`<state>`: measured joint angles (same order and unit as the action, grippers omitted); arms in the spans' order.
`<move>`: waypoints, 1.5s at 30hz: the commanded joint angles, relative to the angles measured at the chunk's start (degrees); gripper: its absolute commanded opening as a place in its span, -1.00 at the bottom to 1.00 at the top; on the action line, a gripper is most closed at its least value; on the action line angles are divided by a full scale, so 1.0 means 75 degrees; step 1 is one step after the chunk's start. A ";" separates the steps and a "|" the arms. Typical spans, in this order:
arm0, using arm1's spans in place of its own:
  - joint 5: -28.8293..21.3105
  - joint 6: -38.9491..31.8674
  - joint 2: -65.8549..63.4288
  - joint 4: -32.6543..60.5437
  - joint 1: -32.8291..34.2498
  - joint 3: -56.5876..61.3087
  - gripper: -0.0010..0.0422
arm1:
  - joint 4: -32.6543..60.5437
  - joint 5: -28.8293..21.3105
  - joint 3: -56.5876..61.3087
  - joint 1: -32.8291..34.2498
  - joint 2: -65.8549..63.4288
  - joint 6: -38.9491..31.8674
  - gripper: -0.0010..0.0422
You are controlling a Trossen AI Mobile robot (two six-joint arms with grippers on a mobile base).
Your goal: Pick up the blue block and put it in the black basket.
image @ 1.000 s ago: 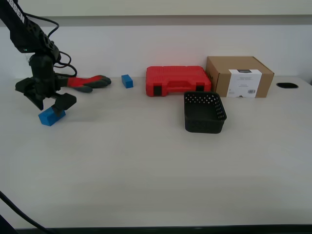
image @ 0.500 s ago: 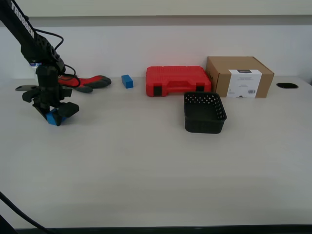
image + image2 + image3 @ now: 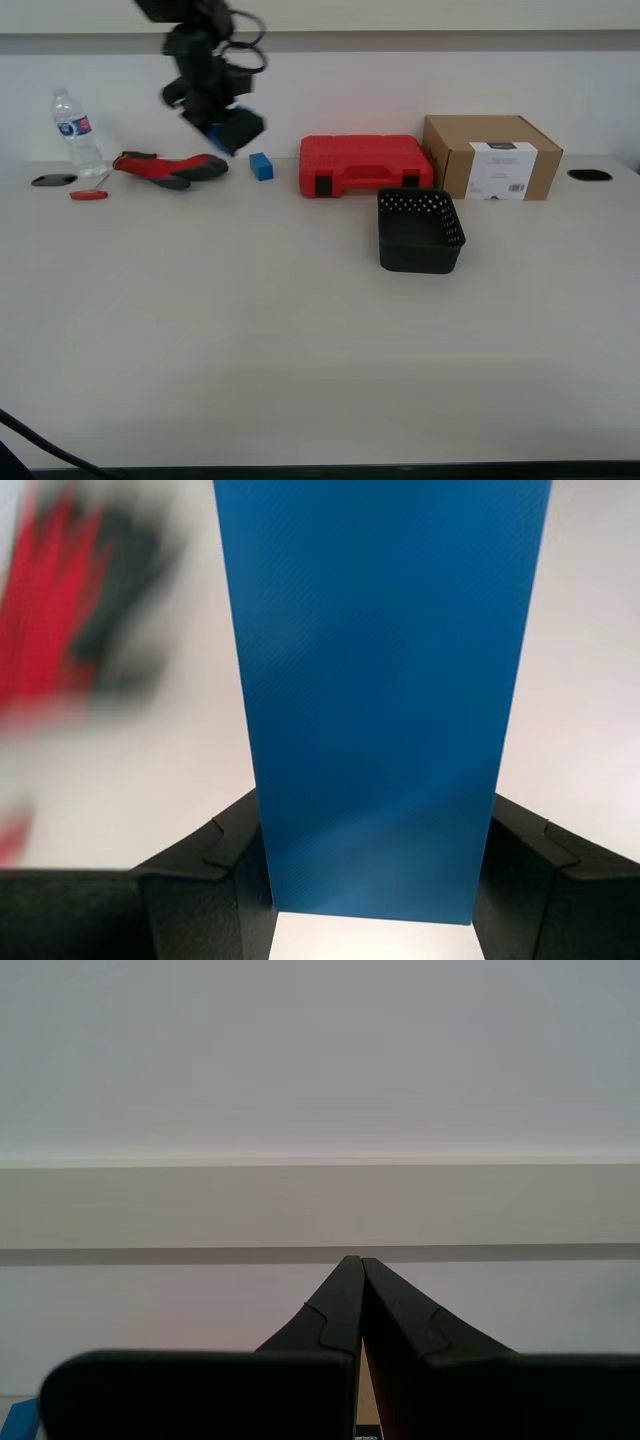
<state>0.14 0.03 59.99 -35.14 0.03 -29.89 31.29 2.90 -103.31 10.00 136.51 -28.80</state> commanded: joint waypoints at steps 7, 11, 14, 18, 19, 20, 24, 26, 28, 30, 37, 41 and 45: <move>0.0000 -0.0003 0.0003 -0.0035 -0.0006 -0.0015 -0.96 | -0.0831 -0.0233 -0.1993 0.2780 0.1547 -0.0087 -0.96; -0.0003 -0.0003 0.0003 0.0000 -0.0009 -0.0015 -0.96 | -0.0664 -0.0749 -0.2873 0.3494 0.2311 0.0306 -0.96; 0.0000 -0.0003 0.0003 0.0006 -0.0012 -0.0015 -0.96 | -0.0691 -0.1174 -0.3110 0.3853 0.2512 0.0469 -0.96; 0.0000 -0.0003 0.0003 0.0006 -0.0009 -0.0015 -0.96 | -0.0233 -0.1110 -0.3098 0.3902 0.2512 0.0245 -0.96; 0.0000 -0.0003 0.0003 0.0003 -0.0012 -0.0015 -0.96 | -0.0099 -0.1110 -0.3098 0.3902 0.2512 0.0242 -0.96; 0.0000 -0.0003 0.0003 0.0006 -0.0012 -0.0015 -0.96 | 0.0003 -0.1110 -0.3098 0.3902 0.2512 0.0236 -0.95; 0.0000 -0.0003 0.0003 0.0003 -0.0012 -0.0015 -0.96 | 0.0446 -0.1314 -0.3098 0.3911 0.2512 0.0236 -0.82; 0.0000 -0.0003 0.0003 0.0006 -0.0012 -0.0015 -0.96 | 0.0571 -0.1311 -0.3098 0.3914 0.2512 0.0236 -0.62; 0.0000 -0.0003 0.0003 0.0006 -0.0012 -0.0015 -0.96 | 0.0562 -0.1250 -0.3098 0.3911 0.2512 0.0239 -0.29; 0.0000 -0.0003 0.0003 0.0006 -0.0012 -0.0015 -0.96 | 0.0560 -0.1250 -0.3098 0.3911 0.2512 0.0239 0.18; 0.0000 -0.0003 0.0003 0.0006 -0.0009 -0.0015 -0.96 | 0.0460 -0.0845 -0.3098 0.3917 0.2512 0.0283 0.82; 0.0000 -0.0003 0.0003 0.0006 -0.0012 -0.0015 -0.96 | 0.0988 -0.0848 -0.3471 0.3917 0.2483 0.0297 0.15; 0.0000 0.0000 0.0003 0.0012 -0.0012 -0.0015 -0.96 | 0.1789 -0.0839 -0.4130 0.3893 0.2291 0.0254 -0.72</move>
<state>0.14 0.01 59.99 -34.92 -0.01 -29.89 45.06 -3.31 -134.93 39.22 154.39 -26.63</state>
